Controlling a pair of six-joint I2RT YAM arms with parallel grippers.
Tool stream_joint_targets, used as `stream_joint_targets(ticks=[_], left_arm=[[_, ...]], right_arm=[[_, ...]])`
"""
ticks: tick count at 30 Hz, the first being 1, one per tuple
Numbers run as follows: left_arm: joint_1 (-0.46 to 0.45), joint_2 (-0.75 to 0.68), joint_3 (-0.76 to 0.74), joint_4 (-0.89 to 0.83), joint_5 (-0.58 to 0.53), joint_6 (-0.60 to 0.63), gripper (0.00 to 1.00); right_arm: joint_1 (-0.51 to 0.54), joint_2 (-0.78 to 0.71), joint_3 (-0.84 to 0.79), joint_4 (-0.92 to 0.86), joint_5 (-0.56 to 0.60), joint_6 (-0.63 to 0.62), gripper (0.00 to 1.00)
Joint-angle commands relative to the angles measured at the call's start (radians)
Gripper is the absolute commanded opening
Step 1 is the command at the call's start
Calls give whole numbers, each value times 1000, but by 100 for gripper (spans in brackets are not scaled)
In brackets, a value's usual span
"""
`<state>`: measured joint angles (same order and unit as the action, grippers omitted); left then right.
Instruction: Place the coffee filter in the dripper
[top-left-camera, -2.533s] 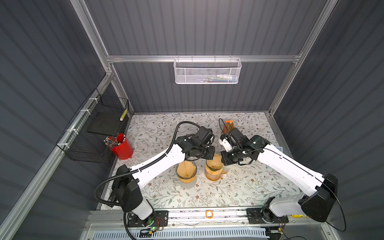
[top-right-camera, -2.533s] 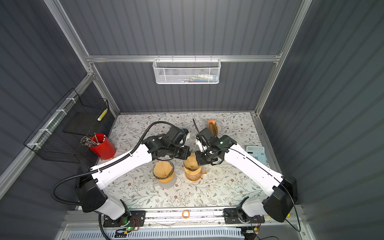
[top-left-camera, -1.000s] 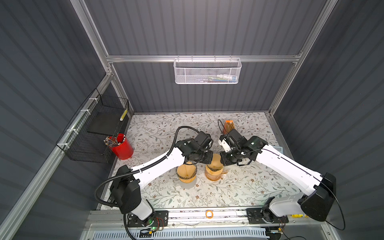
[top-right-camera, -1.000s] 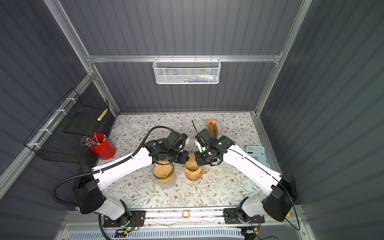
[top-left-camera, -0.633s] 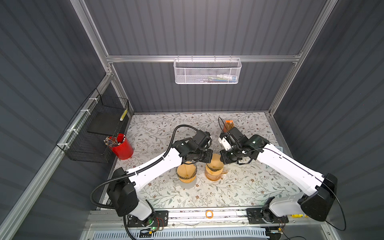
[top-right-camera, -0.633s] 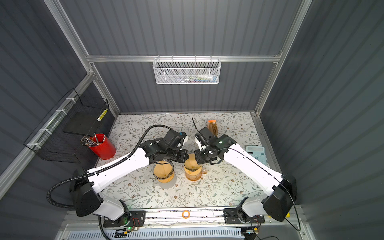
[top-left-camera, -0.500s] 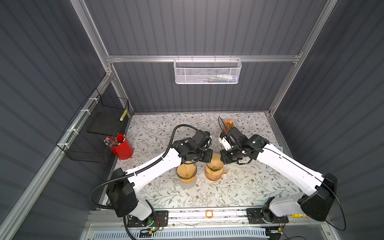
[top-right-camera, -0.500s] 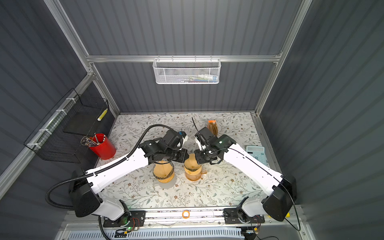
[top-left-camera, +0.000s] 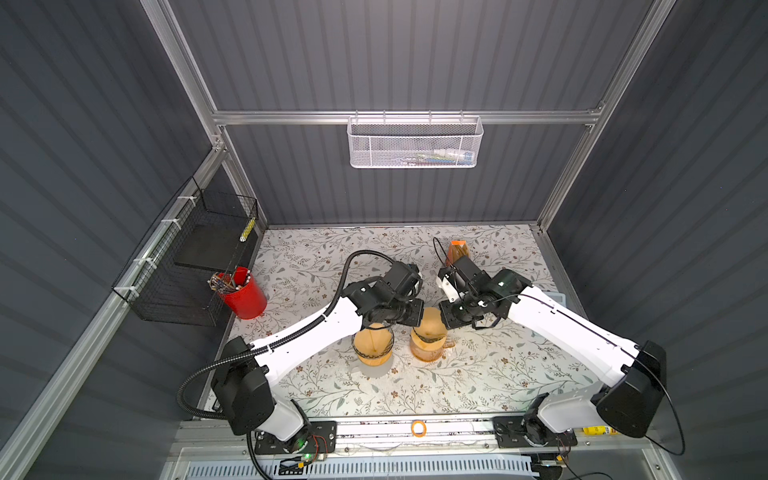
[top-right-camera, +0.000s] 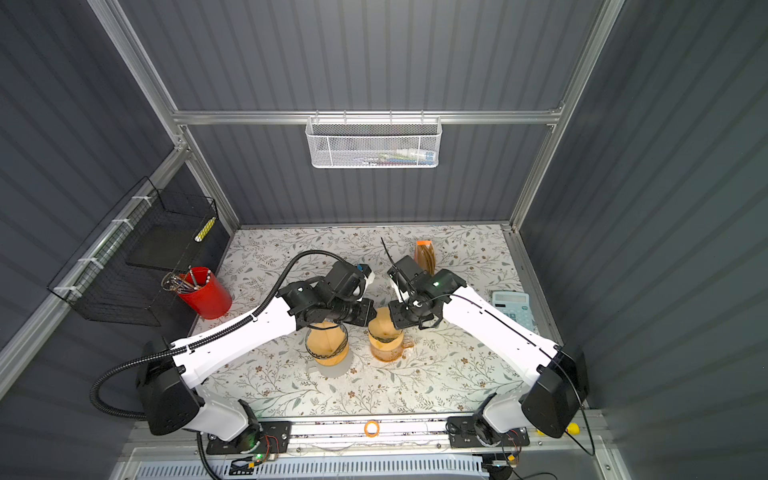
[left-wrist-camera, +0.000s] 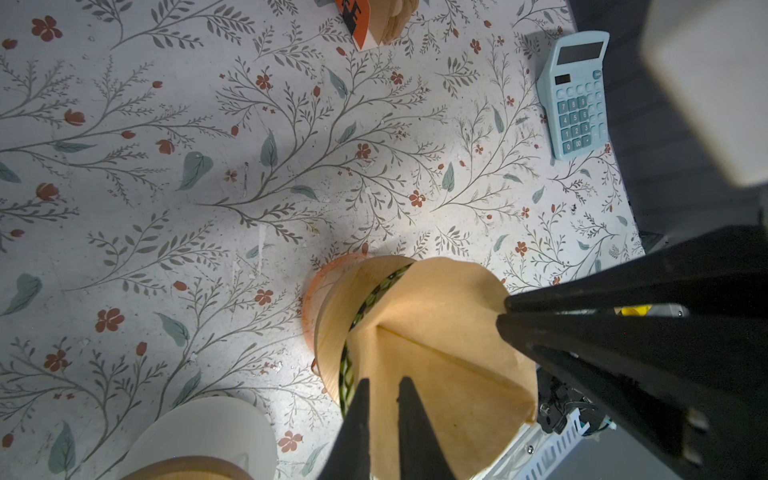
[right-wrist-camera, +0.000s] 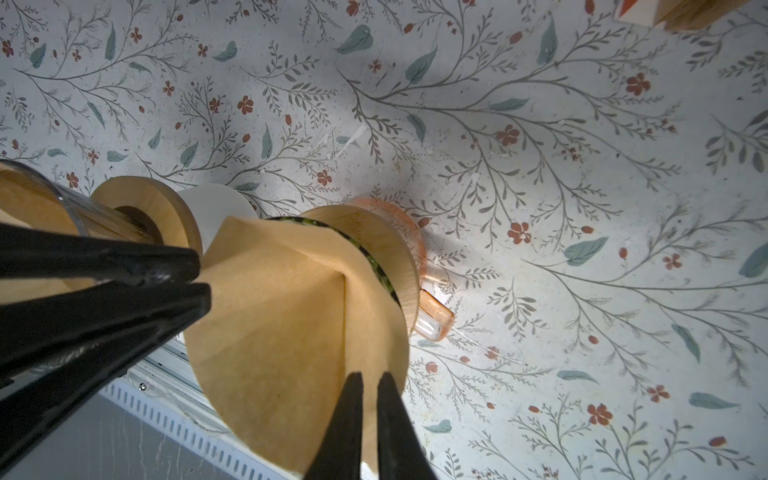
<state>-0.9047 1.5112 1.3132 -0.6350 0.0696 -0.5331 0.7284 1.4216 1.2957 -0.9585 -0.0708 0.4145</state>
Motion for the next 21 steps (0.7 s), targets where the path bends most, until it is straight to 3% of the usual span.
stream_joint_targets(ticks=[1, 21], left_arm=[[-2, -25, -22, -19, -11, -11, 16], [-1, -24, -28, -32, -31, -16, 16]], right_arm=[[-2, 13, -12, -5, 18, -13, 13], [-7, 16, -36, 5, 22, -18, 12]])
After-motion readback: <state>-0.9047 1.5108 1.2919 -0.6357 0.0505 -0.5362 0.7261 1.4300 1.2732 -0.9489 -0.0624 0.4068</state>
